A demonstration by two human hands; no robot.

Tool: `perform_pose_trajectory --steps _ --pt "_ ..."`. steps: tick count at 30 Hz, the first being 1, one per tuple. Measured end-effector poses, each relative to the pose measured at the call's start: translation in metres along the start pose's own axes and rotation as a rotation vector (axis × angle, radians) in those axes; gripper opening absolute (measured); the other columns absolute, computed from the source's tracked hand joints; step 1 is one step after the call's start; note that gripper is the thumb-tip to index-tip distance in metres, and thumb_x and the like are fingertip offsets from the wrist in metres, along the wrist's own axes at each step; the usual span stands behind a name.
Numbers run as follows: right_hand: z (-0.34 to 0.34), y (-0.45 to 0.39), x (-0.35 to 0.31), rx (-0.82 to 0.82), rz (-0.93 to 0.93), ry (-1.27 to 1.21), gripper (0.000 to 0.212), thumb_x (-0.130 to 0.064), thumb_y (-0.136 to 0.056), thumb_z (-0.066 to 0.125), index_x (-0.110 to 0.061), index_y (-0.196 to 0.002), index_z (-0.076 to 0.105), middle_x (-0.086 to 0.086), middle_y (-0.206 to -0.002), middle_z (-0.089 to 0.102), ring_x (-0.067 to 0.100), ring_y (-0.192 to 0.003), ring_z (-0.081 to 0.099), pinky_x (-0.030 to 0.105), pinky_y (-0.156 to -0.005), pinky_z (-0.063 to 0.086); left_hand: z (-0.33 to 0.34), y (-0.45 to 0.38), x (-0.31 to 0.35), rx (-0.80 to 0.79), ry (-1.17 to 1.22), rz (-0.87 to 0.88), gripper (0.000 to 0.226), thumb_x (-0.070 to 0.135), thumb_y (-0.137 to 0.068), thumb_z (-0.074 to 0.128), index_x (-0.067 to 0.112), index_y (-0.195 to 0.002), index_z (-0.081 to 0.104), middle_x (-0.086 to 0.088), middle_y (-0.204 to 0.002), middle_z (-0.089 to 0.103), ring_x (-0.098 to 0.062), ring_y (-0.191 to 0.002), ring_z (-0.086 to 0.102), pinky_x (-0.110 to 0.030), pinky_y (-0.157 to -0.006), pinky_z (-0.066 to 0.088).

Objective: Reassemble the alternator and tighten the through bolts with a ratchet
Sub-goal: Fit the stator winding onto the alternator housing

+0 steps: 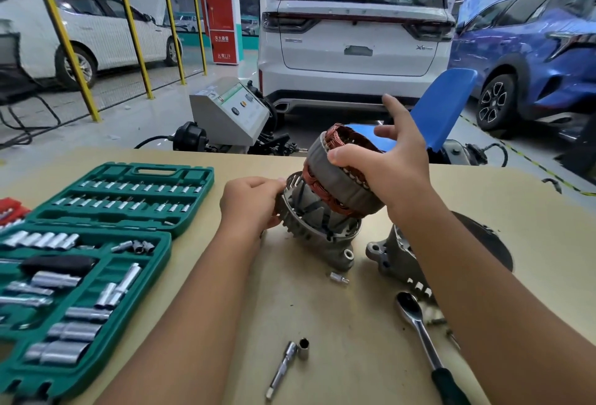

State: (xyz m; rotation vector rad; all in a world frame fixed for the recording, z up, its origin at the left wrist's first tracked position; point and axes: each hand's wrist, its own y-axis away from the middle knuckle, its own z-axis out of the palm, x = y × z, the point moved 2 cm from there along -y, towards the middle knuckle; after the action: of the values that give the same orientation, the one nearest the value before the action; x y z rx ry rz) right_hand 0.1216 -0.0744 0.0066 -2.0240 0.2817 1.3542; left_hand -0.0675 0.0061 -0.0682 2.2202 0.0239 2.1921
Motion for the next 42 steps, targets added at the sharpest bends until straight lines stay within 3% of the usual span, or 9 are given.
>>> perform_pose_trajectory --steps 14,16,18,22,25,28,30,35,42 --pt "0.006 0.004 -0.003 -0.027 -0.026 0.186 0.111 -0.069 -0.044 0.077 -0.057 -0.146 0.033 -0.013 -0.126 0.044 0.014 -0.117 0.049 0.045 -0.093 0.055 0.004 0.010 0.007 0.030 -0.047 0.032 0.025 0.025 -0.092 0.074 0.011 -0.072 0.076 -0.012 -0.078 0.072 -0.034 -0.078 0.070 -0.053 -0.078 0.063" --pt "0.005 0.001 -0.004 -0.088 -0.028 0.236 0.111 -0.071 -0.046 0.077 -0.055 -0.147 0.033 -0.012 -0.128 0.039 0.015 -0.117 0.045 0.042 -0.092 0.053 0.004 0.015 0.017 0.077 -0.102 0.169 0.031 0.044 -0.093 0.066 0.017 -0.080 0.075 0.001 -0.085 0.072 -0.023 -0.084 0.068 -0.048 -0.085 0.060" --pt "-0.001 -0.003 -0.005 -0.182 -0.043 0.283 0.114 -0.075 -0.046 0.079 -0.054 -0.147 0.033 -0.012 -0.132 0.037 0.013 -0.119 0.042 0.038 -0.089 0.048 0.004 0.022 0.034 -0.045 -0.116 0.408 0.031 0.065 -0.087 0.061 0.039 -0.099 0.072 0.017 -0.106 0.072 -0.003 -0.100 0.067 -0.032 -0.092 0.056" --pt "-0.012 -0.009 -0.001 -0.403 -0.040 0.295 0.123 -0.077 -0.040 0.085 -0.058 -0.147 0.030 -0.009 -0.147 0.040 0.017 -0.132 0.046 0.044 -0.104 0.049 0.001 0.025 0.047 -0.332 -0.444 0.560 0.111 0.095 -0.059 0.066 0.048 -0.154 0.035 0.018 -0.147 0.053 -0.003 -0.138 0.046 -0.029 -0.103 0.040" --pt "-0.016 -0.013 0.007 -0.466 0.056 0.183 0.124 -0.067 -0.039 0.091 -0.059 -0.146 0.029 -0.011 -0.137 0.052 0.018 -0.124 0.056 0.046 -0.101 0.053 -0.009 0.017 0.034 -0.365 -0.566 0.356 0.144 0.081 -0.044 0.086 0.043 -0.163 0.013 0.005 -0.161 0.040 -0.017 -0.143 0.043 -0.041 -0.110 0.040" --pt "-0.017 -0.014 0.011 -0.503 0.056 0.150 0.117 -0.062 -0.040 0.094 -0.060 -0.140 0.034 -0.018 -0.124 0.057 0.015 -0.114 0.063 0.043 -0.095 0.057 -0.011 0.015 0.021 -0.398 -0.393 0.127 0.144 0.047 -0.049 0.103 0.036 -0.165 0.018 -0.006 -0.145 0.048 -0.023 -0.120 0.062 -0.037 -0.085 0.059" --pt "-0.018 -0.014 0.012 -0.476 0.041 0.113 0.109 -0.058 -0.040 0.095 -0.060 -0.134 0.039 -0.017 -0.119 0.060 0.015 -0.110 0.065 0.043 -0.091 0.059 -0.006 0.013 0.013 -0.407 -0.269 0.045 0.126 0.023 -0.057 0.102 0.025 -0.161 0.032 -0.011 -0.136 0.053 -0.027 -0.108 0.069 -0.032 -0.070 0.063" --pt "-0.017 -0.008 0.005 -0.391 0.029 0.059 0.099 -0.053 -0.037 0.095 -0.059 -0.121 0.042 -0.006 -0.115 0.063 0.020 -0.104 0.065 0.044 -0.082 0.062 0.001 0.006 0.006 -0.495 -0.118 0.070 0.054 -0.002 -0.065 0.080 0.010 -0.117 0.073 -0.015 -0.106 0.079 -0.037 -0.103 0.075 -0.038 -0.075 0.063" --pt "-0.037 -0.007 -0.036 -0.255 -0.190 0.093 0.095 -0.054 -0.032 0.092 -0.062 -0.112 0.041 -0.007 -0.116 0.061 0.019 -0.106 0.061 0.041 -0.075 0.060 0.005 0.001 -0.003 -0.520 0.125 0.052 0.064 -0.014 -0.059 0.058 0.004 -0.118 0.074 -0.031 -0.120 0.070 -0.043 -0.111 0.070 -0.053 -0.094 0.055"
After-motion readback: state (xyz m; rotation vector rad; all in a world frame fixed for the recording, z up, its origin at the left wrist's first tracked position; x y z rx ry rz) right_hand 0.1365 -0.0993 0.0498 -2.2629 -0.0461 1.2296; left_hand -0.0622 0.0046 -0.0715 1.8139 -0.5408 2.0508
